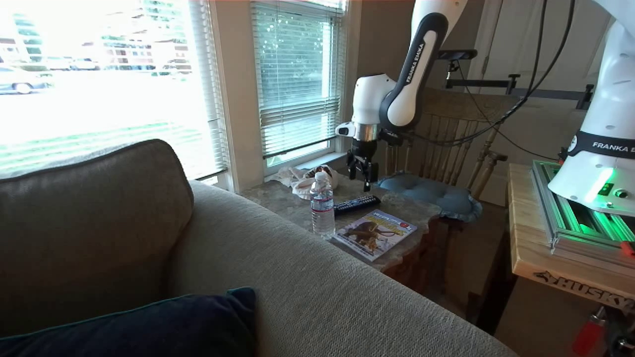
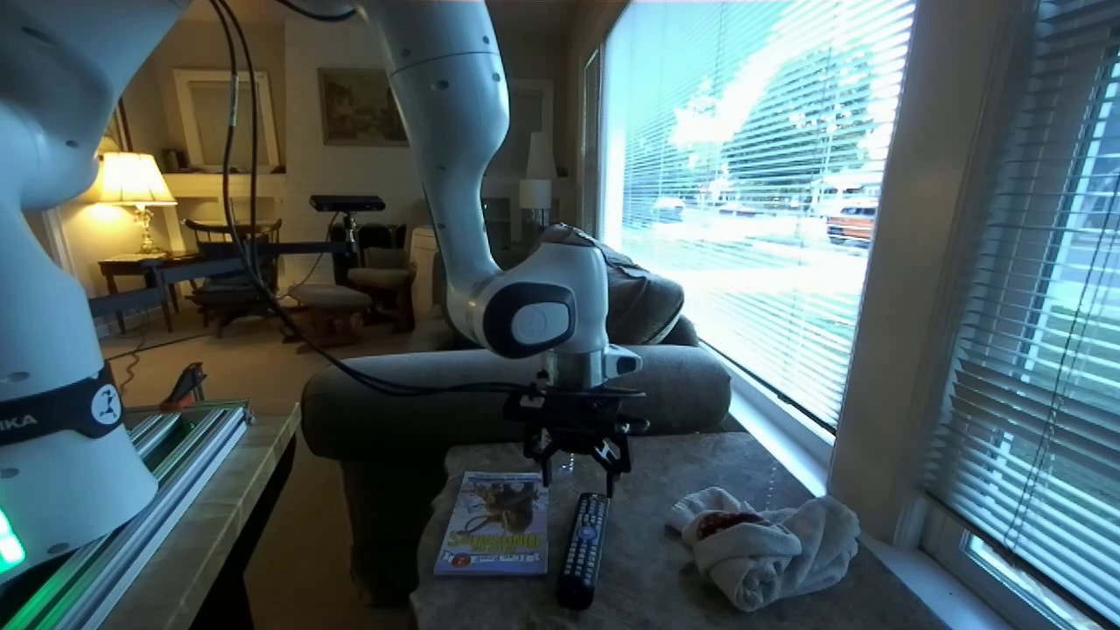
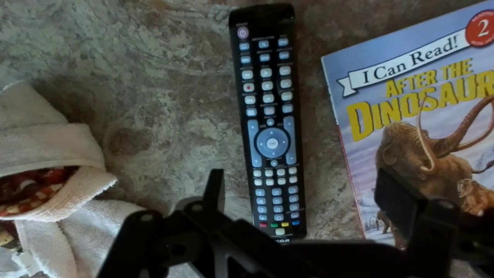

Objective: Turn the remote control to the left and press a button on the remote control.

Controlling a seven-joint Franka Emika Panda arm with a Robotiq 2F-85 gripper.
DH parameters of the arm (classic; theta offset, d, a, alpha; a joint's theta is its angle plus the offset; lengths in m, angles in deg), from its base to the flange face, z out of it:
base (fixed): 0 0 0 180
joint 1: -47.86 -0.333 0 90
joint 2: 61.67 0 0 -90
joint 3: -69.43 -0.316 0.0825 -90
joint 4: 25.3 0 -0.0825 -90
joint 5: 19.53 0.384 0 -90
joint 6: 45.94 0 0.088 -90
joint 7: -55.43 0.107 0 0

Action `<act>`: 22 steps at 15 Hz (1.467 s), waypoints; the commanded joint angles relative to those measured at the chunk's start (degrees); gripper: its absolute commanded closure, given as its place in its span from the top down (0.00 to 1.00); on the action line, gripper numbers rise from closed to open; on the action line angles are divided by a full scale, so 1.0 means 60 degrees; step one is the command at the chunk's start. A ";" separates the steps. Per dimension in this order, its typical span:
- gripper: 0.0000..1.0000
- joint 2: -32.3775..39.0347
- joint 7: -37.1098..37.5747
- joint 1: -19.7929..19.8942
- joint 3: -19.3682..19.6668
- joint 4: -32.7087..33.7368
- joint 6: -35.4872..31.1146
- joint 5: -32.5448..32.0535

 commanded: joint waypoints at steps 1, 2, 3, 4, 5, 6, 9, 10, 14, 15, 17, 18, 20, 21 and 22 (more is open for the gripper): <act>1.00 0.0097 0.0185 0.0545 -0.0452 0.0239 0.0178 -0.0372; 1.00 0.0226 0.0134 0.0655 -0.0535 0.0348 0.0275 -0.0376; 1.00 0.0311 0.0198 0.0626 -0.0464 0.0408 0.0244 -0.0405; 1.00 0.0384 0.0187 0.0658 -0.0462 0.0441 0.0250 -0.0417; 1.00 0.0441 0.0195 0.0661 -0.0439 0.0478 0.0209 -0.0432; 1.00 0.0516 0.0142 0.0741 -0.0509 0.0530 0.0229 -0.0415; 1.00 0.0902 0.0114 0.1002 -0.0759 0.0815 0.0175 -0.0276; 1.00 0.1032 0.0087 0.1092 -0.0840 0.0900 0.0118 -0.0266; 1.00 0.1514 -0.0091 0.1537 -0.1235 0.1326 0.0132 -0.0231; 1.00 0.1634 -0.0080 0.1579 -0.1254 0.1449 0.0163 -0.0231; 1.00 0.1821 -0.0144 0.1704 -0.1355 0.1624 0.0167 -0.0248; 1.00 0.1906 -0.0186 0.1775 -0.1403 0.1709 0.0158 -0.0250; 1.00 0.2070 -0.0241 0.1851 -0.1429 0.1898 0.0174 -0.0263; 1.00 0.2151 -0.0256 0.1856 -0.1412 0.1981 0.0159 -0.0278; 1.00 0.2219 -0.0275 0.1859 -0.1398 0.2059 0.0154 -0.0286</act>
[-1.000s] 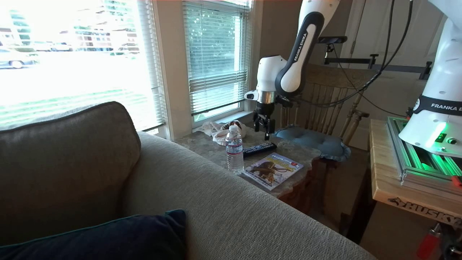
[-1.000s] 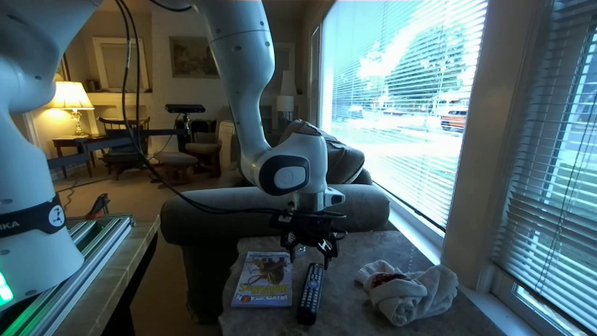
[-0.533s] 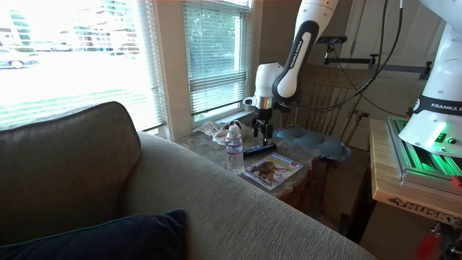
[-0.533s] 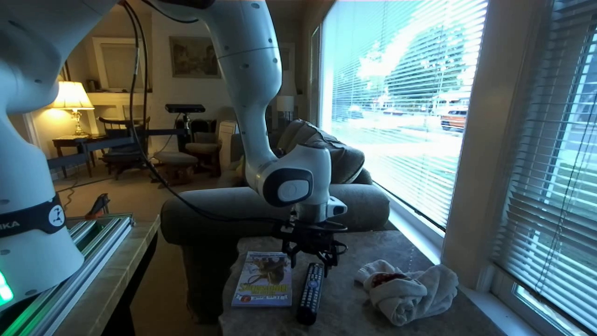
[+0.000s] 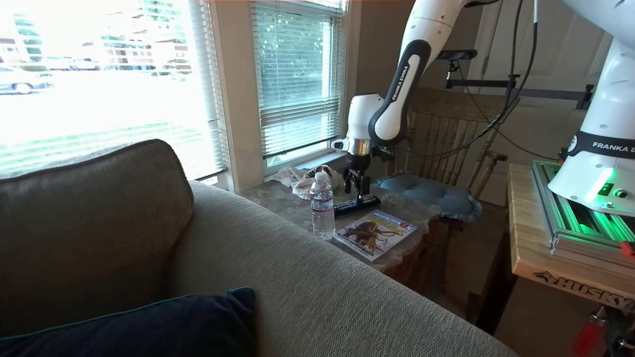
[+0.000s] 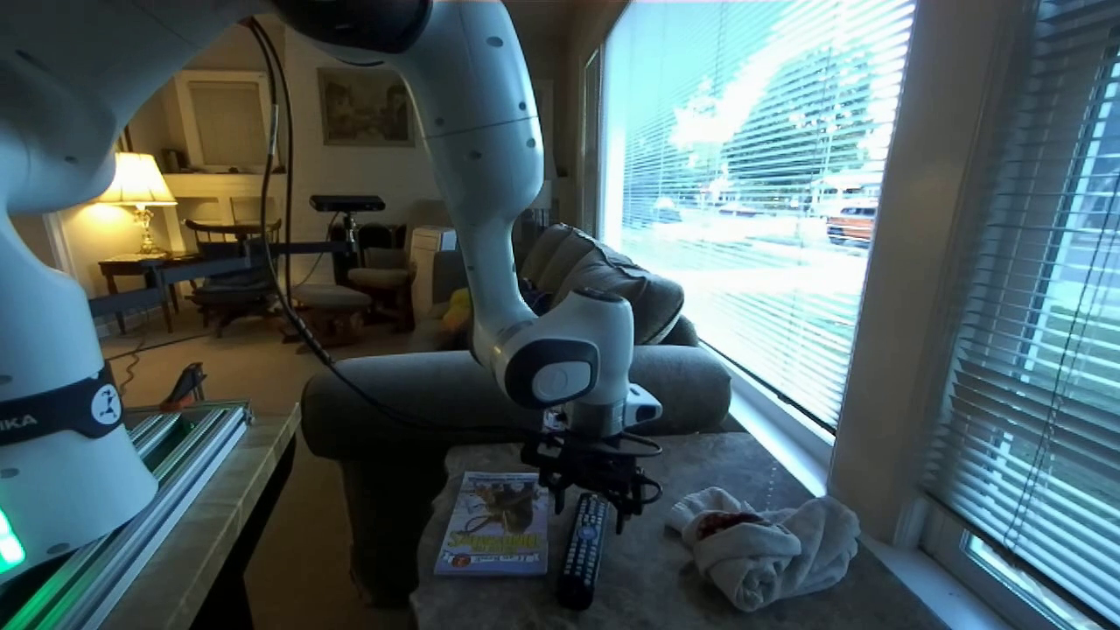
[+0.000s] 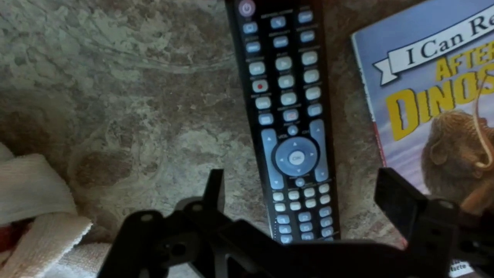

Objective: Turn the remote control to the left and press a button on the remote control.

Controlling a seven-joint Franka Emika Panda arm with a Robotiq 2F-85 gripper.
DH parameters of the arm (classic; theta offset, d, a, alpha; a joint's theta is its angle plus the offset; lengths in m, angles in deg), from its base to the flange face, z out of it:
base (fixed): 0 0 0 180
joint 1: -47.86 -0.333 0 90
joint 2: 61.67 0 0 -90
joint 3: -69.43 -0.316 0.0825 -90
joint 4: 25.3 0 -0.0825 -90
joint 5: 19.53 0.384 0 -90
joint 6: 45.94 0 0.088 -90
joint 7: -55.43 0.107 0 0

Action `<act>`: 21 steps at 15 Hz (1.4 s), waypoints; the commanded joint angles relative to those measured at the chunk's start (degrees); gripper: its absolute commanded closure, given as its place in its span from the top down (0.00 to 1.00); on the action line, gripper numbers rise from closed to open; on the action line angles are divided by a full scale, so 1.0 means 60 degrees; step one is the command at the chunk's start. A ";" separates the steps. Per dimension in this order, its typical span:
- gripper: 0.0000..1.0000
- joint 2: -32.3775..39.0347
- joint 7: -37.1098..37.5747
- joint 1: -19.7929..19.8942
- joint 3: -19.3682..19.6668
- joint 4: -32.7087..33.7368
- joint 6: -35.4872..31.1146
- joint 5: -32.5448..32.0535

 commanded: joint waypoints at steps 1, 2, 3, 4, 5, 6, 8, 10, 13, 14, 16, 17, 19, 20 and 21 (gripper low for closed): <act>1.00 0.0464 -0.0134 0.0209 -0.0136 0.0562 0.0088 -0.0290; 1.00 0.0520 -0.0146 0.0209 -0.0128 0.0626 0.0100 -0.0288; 1.00 0.0577 -0.0151 0.0222 -0.0124 0.0712 0.0177 -0.0270; 1.00 0.0606 -0.0163 0.0251 -0.0155 0.0754 0.0239 -0.0250; 1.00 0.0656 -0.0154 0.0234 -0.0147 0.0829 0.0298 -0.0245; 1.00 0.0690 -0.0114 0.0180 -0.0112 0.0890 0.0382 -0.0241; 1.00 0.0707 -0.0075 0.0103 -0.0096 0.0920 0.0411 -0.0248; 1.00 0.0723 -0.0070 0.0085 -0.0119 0.0964 0.0486 -0.0235; 1.00 0.0723 -0.0023 0.0040 -0.0105 0.0994 0.0518 -0.0214; 1.00 0.0736 0.0000 0.0027 -0.0108 0.1000 0.0510 -0.0204; 1.00 0.0764 0.0011 0.0002 -0.0092 0.0981 0.0455 -0.0216; 1.00 0.0795 0.0018 -0.0017 -0.0080 0.0971 0.0395 -0.0226; 1.00 0.0826 0.0066 -0.0132 0.0018 0.0913 0.0250 -0.0282; 1.00 0.0842 0.0062 -0.0155 0.0025 0.0910 0.0240 -0.0292; 1.00 0.0851 0.0082 -0.0205 0.0051 0.0903 0.0231 -0.0301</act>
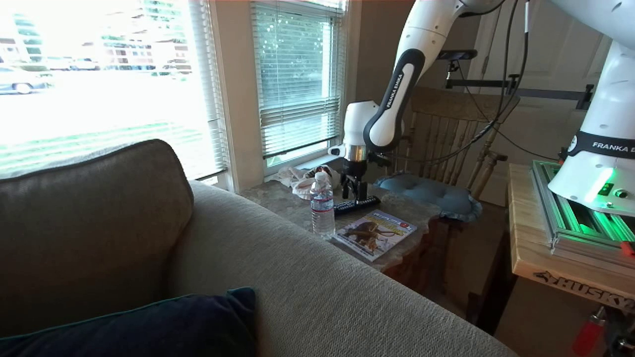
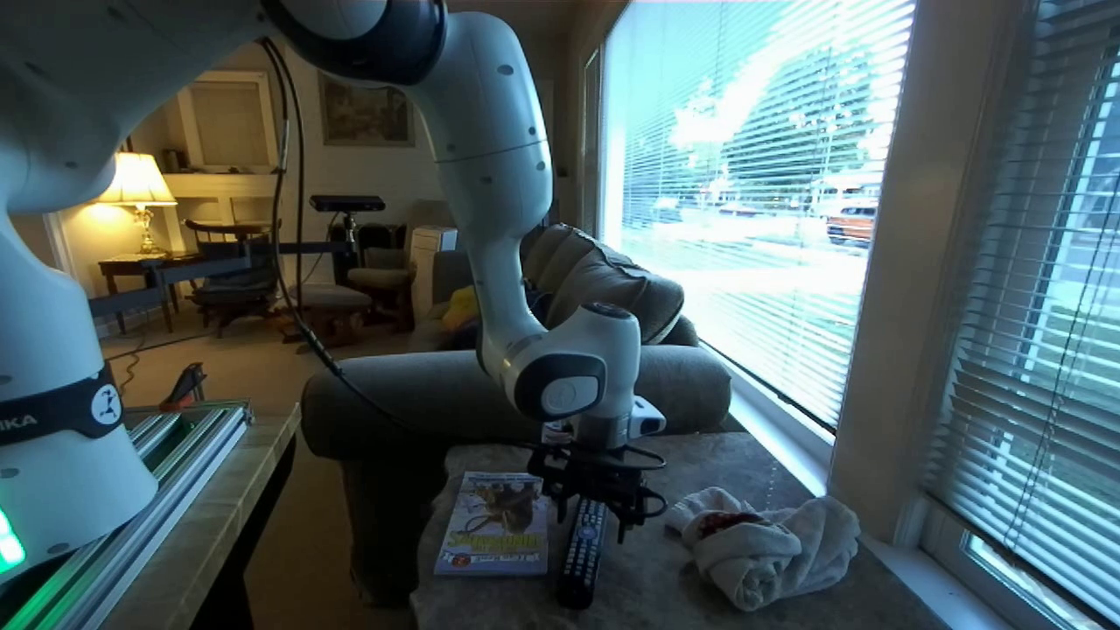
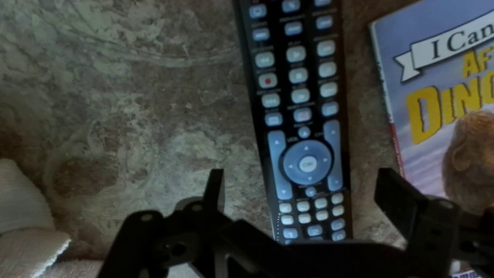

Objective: Turn the remote control to the left and press a button on the remote control.

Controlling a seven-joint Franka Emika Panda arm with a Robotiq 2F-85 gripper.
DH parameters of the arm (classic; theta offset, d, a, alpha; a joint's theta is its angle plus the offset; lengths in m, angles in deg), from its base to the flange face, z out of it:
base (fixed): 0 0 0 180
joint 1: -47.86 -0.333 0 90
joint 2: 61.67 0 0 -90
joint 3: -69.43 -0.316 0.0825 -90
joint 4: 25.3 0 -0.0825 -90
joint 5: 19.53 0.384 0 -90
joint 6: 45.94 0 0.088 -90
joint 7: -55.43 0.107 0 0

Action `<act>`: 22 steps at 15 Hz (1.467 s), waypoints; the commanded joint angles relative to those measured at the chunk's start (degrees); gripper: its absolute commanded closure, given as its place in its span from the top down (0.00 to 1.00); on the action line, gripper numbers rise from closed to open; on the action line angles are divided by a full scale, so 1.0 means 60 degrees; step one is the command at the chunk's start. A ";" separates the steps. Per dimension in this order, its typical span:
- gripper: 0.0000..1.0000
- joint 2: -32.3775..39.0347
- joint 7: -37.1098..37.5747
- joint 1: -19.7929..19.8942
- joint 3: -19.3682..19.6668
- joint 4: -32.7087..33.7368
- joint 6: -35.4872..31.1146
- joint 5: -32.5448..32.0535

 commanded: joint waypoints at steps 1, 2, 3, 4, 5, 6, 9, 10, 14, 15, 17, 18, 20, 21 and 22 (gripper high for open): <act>0.76 0.0221 0.0188 -0.0224 0.0124 0.0201 -0.0071 -0.0311; 0.74 0.0230 0.0208 -0.0274 0.0154 0.0202 -0.0086 -0.0319; 0.66 0.0221 0.0235 -0.0319 0.0184 0.0195 -0.0105 -0.0318; 0.59 0.0209 0.0298 -0.0385 0.0234 0.0192 -0.0115 -0.0304; 0.50 0.0189 0.0347 -0.0423 0.0255 0.0179 -0.0112 -0.0285; 0.44 0.0157 0.0465 -0.0506 0.0329 0.0157 -0.0139 -0.0262; 0.30 0.0072 0.0833 -0.0706 0.0498 0.0082 -0.0215 -0.0217; 0.30 0.0069 0.1041 -0.0829 0.0610 0.0062 -0.0350 -0.0225; 0.30 -0.0246 0.2219 -0.1321 0.1007 -0.0179 -0.0179 -0.0140; 0.30 -0.0357 0.2569 -0.1430 0.1082 -0.0248 -0.0035 -0.0130; 0.30 -0.0593 0.3135 -0.1547 0.1120 -0.0376 0.0330 -0.0036; 0.30 -0.0714 0.3378 -0.1578 0.1114 -0.0431 0.0521 0.0013; 0.30 -0.0986 0.3808 -0.1506 0.0982 -0.0514 0.1035 0.0172; 0.30 -0.1114 0.4022 -0.1307 0.0771 -0.0536 0.1267 0.0392; 0.30 -0.1223 0.4162 -0.1069 0.0522 -0.0545 0.1481 0.0638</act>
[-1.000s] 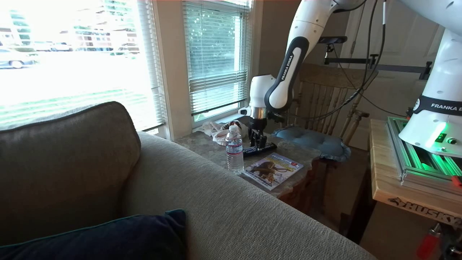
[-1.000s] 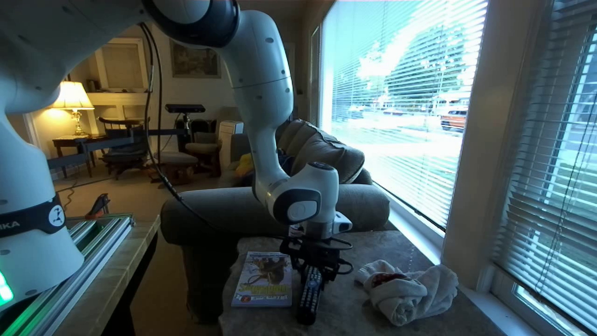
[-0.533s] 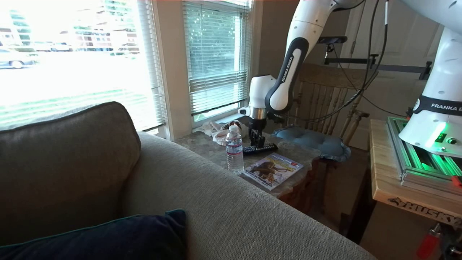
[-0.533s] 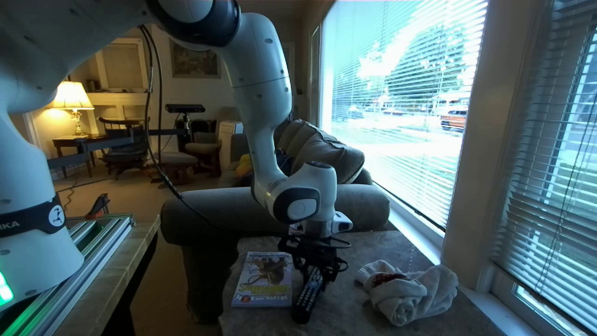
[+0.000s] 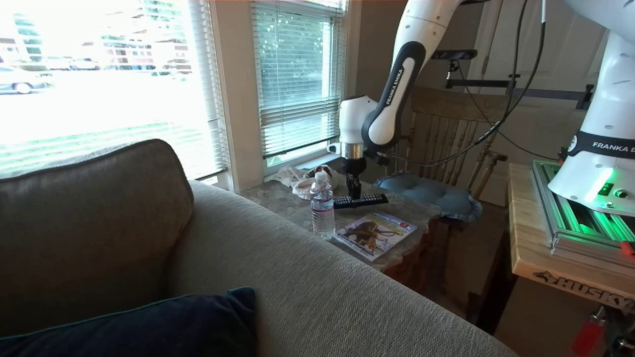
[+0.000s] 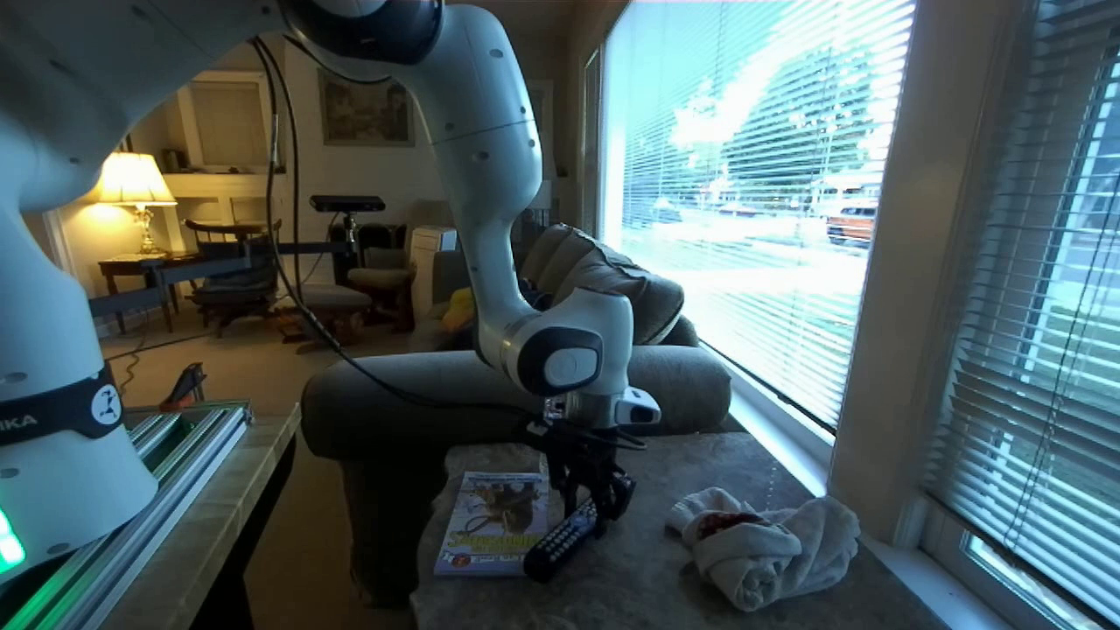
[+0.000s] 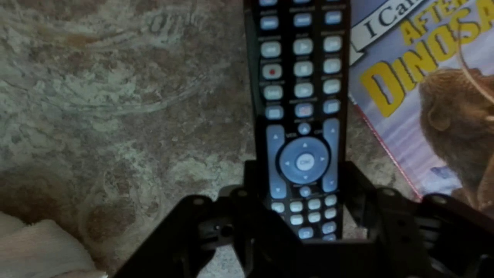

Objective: Turn the remote control to the left and press a button on the remote control.

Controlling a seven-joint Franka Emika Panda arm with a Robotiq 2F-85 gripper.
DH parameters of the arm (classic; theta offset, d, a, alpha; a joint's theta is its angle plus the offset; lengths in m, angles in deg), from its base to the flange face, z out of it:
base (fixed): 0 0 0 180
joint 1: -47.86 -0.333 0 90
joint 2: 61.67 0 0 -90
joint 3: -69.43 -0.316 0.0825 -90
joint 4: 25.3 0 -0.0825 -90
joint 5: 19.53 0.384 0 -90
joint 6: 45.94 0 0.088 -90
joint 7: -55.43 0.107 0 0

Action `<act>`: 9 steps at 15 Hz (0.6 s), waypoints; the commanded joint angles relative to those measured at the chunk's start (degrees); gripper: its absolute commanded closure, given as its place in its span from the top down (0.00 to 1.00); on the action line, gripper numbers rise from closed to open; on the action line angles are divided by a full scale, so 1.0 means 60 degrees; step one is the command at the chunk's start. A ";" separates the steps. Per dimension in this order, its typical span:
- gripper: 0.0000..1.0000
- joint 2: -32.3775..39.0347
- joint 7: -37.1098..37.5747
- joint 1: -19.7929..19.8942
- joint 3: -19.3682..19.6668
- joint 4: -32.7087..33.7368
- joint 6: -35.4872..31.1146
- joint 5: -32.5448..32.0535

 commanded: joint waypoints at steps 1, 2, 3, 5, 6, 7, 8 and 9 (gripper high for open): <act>0.30 -0.0719 0.0788 0.0504 -0.0597 -0.0361 0.0748 0.0815; 0.30 -0.0733 0.0966 0.0617 -0.0725 -0.0272 0.0899 0.1075; 0.30 -0.0773 0.1182 0.0694 -0.0791 -0.0243 0.0926 0.1336; 0.30 -0.0785 0.1574 0.0729 -0.0798 -0.0181 0.0999 0.1737; 0.30 -0.0803 0.1687 0.0714 -0.0766 -0.0186 0.1014 0.1825; 0.30 -0.0829 0.1708 0.0647 -0.0691 -0.0196 0.1135 0.1772; 0.30 -0.0883 0.1747 0.0565 -0.0589 -0.0206 0.1380 0.1671; 0.55 -0.0566 0.1496 0.0639 -0.0617 0.0030 0.0983 0.1544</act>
